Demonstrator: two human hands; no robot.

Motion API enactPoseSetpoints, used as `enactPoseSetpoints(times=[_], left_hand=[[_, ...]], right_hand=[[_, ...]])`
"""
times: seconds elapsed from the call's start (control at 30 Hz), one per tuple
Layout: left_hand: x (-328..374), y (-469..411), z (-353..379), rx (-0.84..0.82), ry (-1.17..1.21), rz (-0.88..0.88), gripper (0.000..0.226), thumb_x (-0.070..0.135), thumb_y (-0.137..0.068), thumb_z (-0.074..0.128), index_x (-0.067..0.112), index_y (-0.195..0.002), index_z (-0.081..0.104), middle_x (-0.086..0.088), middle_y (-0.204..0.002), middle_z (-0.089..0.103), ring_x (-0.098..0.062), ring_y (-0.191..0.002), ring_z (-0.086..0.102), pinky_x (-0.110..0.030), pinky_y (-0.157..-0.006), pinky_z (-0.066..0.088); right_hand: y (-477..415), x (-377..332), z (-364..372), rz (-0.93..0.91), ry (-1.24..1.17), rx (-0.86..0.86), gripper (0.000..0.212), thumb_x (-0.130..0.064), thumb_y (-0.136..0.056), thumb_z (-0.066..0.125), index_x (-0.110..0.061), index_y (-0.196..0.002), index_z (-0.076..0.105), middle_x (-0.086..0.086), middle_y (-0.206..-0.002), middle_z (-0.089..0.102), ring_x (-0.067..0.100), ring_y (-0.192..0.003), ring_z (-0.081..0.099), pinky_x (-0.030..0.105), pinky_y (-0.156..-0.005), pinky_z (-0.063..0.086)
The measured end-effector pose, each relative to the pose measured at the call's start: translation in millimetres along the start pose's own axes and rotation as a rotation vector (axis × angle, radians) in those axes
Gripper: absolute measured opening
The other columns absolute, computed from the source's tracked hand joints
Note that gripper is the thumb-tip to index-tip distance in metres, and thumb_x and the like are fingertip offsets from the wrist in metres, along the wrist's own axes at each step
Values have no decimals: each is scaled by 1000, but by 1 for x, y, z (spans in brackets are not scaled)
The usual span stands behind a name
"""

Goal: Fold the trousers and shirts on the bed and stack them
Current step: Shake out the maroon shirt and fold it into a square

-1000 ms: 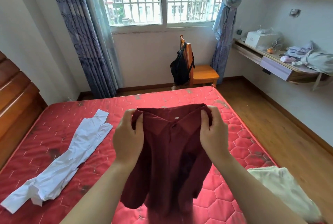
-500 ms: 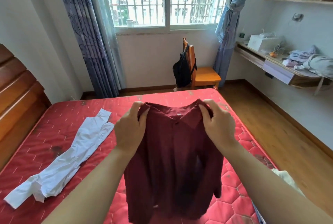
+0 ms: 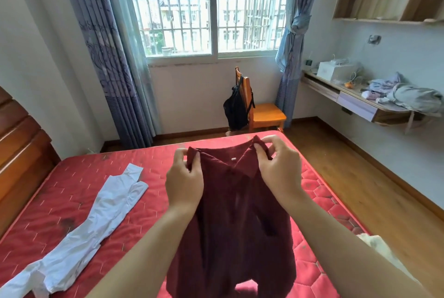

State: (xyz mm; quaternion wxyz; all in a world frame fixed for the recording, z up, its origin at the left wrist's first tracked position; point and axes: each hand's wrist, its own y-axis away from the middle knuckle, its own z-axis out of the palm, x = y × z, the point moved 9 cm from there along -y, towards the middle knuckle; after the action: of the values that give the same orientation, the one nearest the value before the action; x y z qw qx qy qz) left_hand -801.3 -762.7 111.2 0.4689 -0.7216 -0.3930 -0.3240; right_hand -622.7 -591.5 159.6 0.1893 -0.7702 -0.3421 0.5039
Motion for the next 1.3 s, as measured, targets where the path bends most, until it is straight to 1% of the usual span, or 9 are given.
enactPoseSetpoints(times=[0.17, 0.33, 0.43, 0.57, 0.7, 0.83, 0.97, 1.1, 1.3], left_hand=[[8, 12, 31, -242, 272, -134, 7, 33, -92, 55, 26, -89, 56, 1, -69, 68, -21, -67, 66, -36, -65, 50], [16, 2, 39, -422, 417, -82, 6, 32, -92, 55, 33, -88, 59, 4, -71, 71, -9, -60, 64, -28, -57, 47], [24, -9, 30, -389, 355, 26, 12, 20, -91, 58, 32, -87, 59, 8, -73, 72, -5, -65, 66, -19, -60, 50], [46, -26, 21, -404, 413, 123, 17, 9, -93, 53, 25, -90, 58, 0, -84, 70, -13, -76, 64, -31, -72, 53], [85, -46, 13, -531, 519, 229, 20, 6, -95, 48, 23, -93, 58, -1, -88, 67, -11, -81, 62, -24, -73, 52], [107, -51, 13, -644, 561, 248, 14, 8, -96, 46, 16, -99, 57, -11, -95, 65, -16, -84, 61, -24, -76, 52], [105, -51, 7, -576, 524, 256, 14, 9, -96, 47, 15, -101, 58, -14, -99, 67, -20, -89, 62, -36, -84, 51], [96, -49, -3, -389, 456, 241, 11, 30, -90, 58, 31, -102, 59, 0, -90, 70, -11, -77, 66, -24, -66, 55], [79, -26, 3, -270, 311, 250, 23, 20, -87, 63, 42, -87, 57, 14, -81, 67, -1, -62, 62, -14, -55, 47]], right_hand=[[23, -32, 42, 0, -190, -224, 9, -25, -81, 71, -18, -87, 69, -16, -70, 60, -1, -60, 58, 13, -57, 43], [31, -49, 67, -79, -342, -520, 32, 5, -87, 52, -6, -113, 66, 4, -103, 61, 14, -85, 61, 19, -79, 49], [22, -45, 63, -33, -396, -513, 47, 14, -81, 42, -12, -111, 67, -1, -100, 61, 14, -86, 61, 26, -80, 52], [-7, -33, 31, -41, -321, -258, 32, -4, -84, 59, -26, -106, 65, -6, -93, 61, 9, -75, 61, 17, -66, 50], [-37, -41, 25, -117, -312, -329, 47, -26, -85, 67, -36, -128, 49, -22, -111, 49, -8, -100, 51, 6, -79, 41], [-43, -51, 45, -49, -415, -561, 53, -31, -87, 63, -40, -134, 40, -12, -126, 54, 7, -116, 51, 30, -96, 47], [-48, -66, 49, -76, -426, -521, 30, -18, -87, 64, -13, -116, 55, -9, -99, 62, -2, -91, 59, 25, -84, 47], [-67, -88, 24, -243, -334, -275, 21, -19, -87, 64, -14, -105, 56, -12, -90, 59, -8, -83, 55, 6, -74, 39], [-54, -75, 22, -253, -264, -321, 22, -24, -80, 72, -14, -97, 62, -11, -88, 63, -1, -85, 57, 13, -76, 45]])
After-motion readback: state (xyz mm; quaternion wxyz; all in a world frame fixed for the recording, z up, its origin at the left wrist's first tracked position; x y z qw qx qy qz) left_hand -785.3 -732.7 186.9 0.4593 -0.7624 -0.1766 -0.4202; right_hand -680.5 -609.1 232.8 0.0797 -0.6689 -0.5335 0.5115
